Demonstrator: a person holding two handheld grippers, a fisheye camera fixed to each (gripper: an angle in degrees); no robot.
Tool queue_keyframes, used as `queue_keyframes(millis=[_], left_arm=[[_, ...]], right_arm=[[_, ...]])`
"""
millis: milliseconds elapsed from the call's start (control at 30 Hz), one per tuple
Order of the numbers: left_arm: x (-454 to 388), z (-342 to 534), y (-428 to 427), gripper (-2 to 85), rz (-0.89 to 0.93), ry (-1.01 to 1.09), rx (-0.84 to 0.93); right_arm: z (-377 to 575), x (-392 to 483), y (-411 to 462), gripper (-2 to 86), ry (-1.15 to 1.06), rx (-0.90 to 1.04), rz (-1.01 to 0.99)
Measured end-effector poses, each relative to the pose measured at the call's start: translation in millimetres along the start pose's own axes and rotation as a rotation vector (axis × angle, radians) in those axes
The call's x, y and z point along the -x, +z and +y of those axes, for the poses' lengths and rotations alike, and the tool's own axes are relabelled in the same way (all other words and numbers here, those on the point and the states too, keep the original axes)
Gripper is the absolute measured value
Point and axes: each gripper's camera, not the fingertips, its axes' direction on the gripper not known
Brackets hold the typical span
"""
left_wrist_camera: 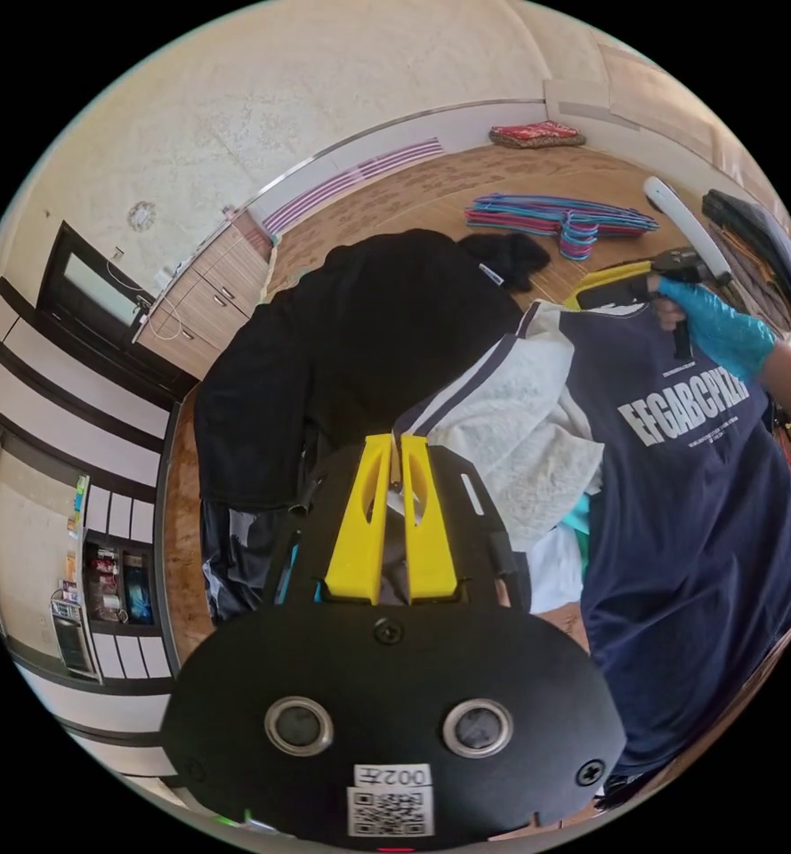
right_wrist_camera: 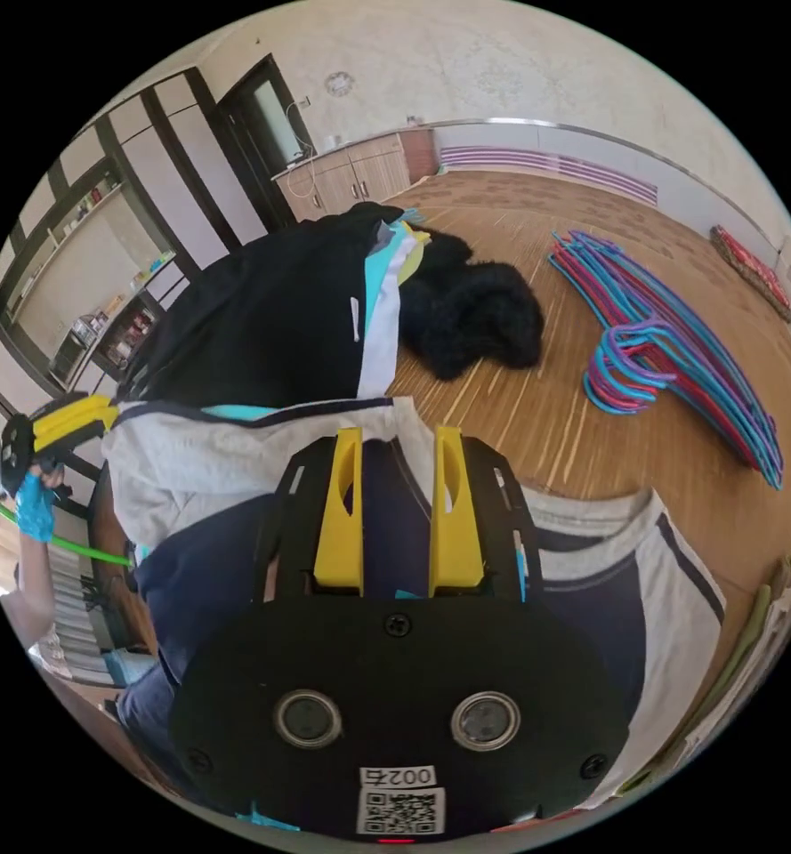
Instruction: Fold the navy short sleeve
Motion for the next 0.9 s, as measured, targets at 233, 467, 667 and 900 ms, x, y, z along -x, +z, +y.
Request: queue_keyframes(millis=[233,467,667,900], left_arm=[[9,0,11,-0.8,-0.004,-0.021,-0.006],[22,1,-17,-0.8,-0.029,-0.058,-0.124],[43,-15,-35,-0.9,-0.055,-0.058,-0.187],[65,-50,22,-0.8,-0.052,-0.012,-0.044]], right_arm=[[-18,18,38,10.1,-0.110,0.080,0.139],[-1,57,12,2.2,-0.210,-0.124,0.340],[-7,60,-22,1.2,-0.138,-0.303,0.382],[-34,48,22,1.7,-0.112,-0.112,0.301]])
